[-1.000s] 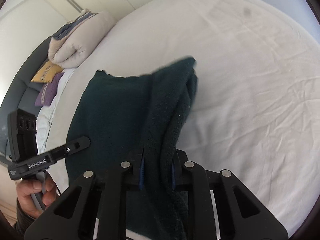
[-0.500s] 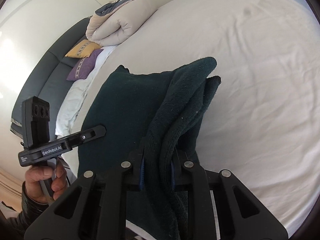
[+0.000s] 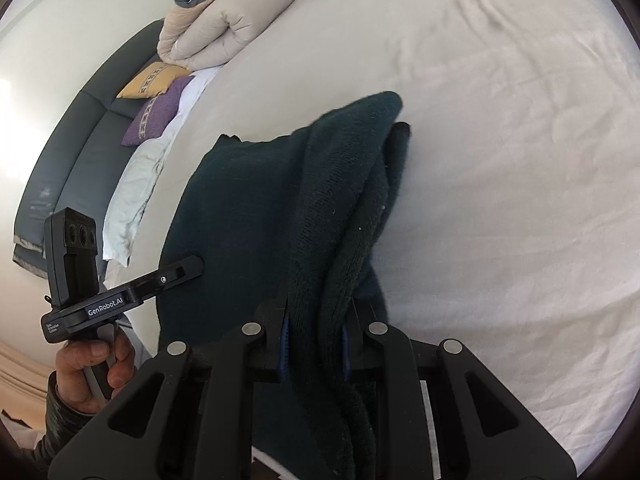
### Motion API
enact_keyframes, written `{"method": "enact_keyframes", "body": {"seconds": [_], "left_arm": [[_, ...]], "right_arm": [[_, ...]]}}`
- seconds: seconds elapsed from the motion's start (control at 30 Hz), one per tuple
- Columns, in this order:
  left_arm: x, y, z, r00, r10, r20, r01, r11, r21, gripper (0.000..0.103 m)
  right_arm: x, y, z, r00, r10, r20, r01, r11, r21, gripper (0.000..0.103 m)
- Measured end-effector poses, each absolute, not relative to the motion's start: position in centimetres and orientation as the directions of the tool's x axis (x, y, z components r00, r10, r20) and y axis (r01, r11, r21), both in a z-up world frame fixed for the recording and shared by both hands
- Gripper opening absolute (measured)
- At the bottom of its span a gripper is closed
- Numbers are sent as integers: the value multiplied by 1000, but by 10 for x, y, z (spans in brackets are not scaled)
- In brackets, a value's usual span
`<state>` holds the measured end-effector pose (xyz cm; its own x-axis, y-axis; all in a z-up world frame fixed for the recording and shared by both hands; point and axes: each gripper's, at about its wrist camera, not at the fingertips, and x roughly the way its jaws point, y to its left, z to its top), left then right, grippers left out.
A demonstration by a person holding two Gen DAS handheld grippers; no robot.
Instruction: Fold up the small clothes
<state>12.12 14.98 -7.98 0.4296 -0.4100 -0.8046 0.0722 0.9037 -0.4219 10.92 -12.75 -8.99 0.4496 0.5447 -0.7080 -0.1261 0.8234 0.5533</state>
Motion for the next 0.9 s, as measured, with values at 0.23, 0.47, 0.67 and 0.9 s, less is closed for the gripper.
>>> {"method": "enact_keyframes", "body": {"seconds": [0.23, 0.47, 0.67, 0.9], "left_arm": [[100, 164, -82, 489, -387, -782, 7, 898, -440, 63], [43, 159, -20, 716, -223, -661, 33, 957, -287, 89], [-29, 134, 49, 915, -112, -388, 81, 992, -94, 103], [-88, 114, 92, 966, 20, -257, 9, 994, 110, 103]], "right_arm": [[111, -160, -103, 500, 534, -681, -44, 802, 596, 54], [72, -184, -46, 644, 397, -654, -68, 881, 468, 54], [8, -170, 29, 838, 228, -496, -104, 959, 264, 72], [-68, -156, 102, 982, 149, -112, -134, 982, 130, 103]]}}
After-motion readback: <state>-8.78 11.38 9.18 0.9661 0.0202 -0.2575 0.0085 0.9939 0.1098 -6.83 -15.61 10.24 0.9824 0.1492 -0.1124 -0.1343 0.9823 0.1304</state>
